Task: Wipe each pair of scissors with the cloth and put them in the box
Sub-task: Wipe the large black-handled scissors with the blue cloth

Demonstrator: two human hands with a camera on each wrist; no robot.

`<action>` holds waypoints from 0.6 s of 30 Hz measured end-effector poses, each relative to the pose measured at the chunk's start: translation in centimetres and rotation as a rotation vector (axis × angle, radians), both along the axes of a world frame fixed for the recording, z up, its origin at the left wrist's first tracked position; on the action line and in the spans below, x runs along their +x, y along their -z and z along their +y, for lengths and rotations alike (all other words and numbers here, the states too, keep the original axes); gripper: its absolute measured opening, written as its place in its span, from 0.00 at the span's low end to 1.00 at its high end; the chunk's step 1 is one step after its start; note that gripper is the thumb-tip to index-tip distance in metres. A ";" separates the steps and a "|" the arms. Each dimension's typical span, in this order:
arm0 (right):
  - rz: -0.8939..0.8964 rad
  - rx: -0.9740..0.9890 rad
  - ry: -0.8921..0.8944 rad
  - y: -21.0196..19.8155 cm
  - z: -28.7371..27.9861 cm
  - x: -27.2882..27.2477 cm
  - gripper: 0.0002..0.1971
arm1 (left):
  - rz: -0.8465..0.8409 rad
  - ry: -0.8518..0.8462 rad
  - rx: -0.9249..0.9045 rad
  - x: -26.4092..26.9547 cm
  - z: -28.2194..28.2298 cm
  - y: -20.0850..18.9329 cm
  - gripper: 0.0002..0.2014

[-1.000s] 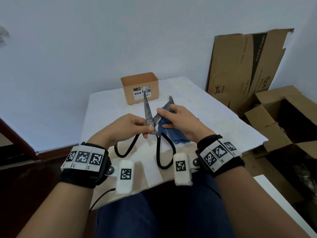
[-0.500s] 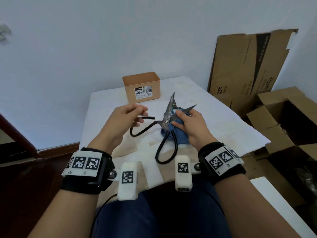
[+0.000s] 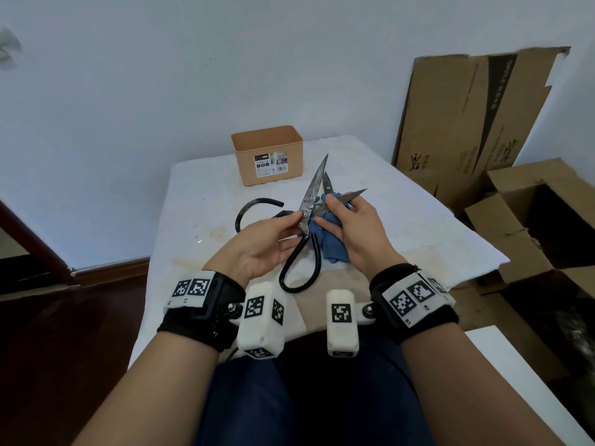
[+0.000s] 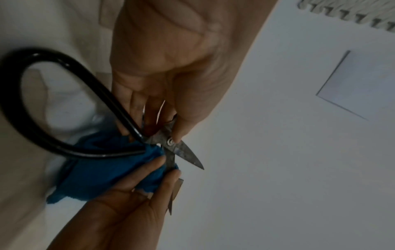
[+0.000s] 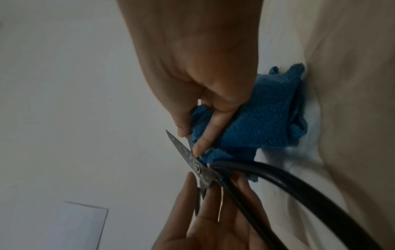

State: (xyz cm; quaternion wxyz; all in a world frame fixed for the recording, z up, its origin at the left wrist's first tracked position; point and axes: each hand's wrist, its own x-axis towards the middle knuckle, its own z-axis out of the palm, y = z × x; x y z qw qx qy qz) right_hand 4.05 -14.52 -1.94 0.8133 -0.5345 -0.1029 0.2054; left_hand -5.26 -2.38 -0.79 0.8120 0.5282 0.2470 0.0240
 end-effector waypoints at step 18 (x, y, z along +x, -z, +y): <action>-0.176 -0.184 0.372 -0.1 -1.2 1.8 0.10 | -0.025 -0.151 0.337 -2.7 4.9 0.9 0.09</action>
